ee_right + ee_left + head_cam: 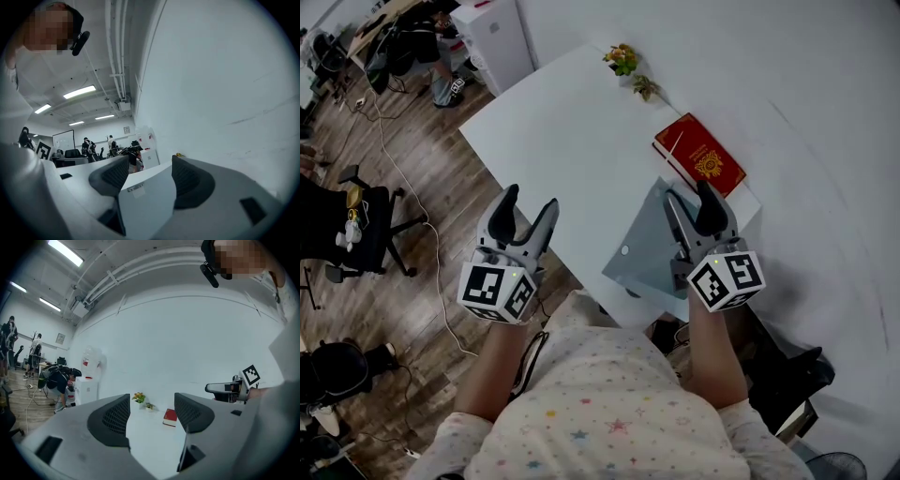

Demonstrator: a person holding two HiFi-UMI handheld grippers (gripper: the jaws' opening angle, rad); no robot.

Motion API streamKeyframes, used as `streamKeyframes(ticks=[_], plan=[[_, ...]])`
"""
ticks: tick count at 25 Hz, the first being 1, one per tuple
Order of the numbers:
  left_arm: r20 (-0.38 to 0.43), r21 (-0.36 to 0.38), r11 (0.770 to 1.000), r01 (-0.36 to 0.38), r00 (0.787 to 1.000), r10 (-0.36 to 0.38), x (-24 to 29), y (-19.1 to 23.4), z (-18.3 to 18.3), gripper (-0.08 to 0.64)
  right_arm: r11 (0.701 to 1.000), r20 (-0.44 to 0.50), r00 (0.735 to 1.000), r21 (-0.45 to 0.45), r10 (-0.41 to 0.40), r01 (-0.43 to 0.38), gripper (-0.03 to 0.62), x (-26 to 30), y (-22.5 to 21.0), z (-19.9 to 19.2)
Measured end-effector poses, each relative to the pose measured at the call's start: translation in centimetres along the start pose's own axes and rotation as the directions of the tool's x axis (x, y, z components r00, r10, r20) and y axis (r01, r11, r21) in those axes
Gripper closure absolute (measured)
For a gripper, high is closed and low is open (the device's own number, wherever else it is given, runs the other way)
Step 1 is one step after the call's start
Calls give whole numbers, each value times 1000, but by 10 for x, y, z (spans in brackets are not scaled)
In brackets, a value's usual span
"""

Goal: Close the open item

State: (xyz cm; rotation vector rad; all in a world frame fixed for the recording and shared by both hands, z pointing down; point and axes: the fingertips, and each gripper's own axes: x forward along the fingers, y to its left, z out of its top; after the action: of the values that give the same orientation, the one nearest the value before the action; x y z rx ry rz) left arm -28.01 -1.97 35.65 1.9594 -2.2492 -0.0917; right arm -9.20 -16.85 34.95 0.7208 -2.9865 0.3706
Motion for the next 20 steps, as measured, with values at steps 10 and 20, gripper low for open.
streamKeyframes(ticks=[10, 20], plan=[[-16, -2, 1000, -10, 1000, 10, -1, -2, -7, 267, 1000, -93, 995, 0, -20, 21, 367, 48, -24, -18], [-29, -6, 1000, 1, 1000, -1, 4, 0, -9, 267, 998, -160, 986, -15, -55, 54, 388, 58, -29, -35]])
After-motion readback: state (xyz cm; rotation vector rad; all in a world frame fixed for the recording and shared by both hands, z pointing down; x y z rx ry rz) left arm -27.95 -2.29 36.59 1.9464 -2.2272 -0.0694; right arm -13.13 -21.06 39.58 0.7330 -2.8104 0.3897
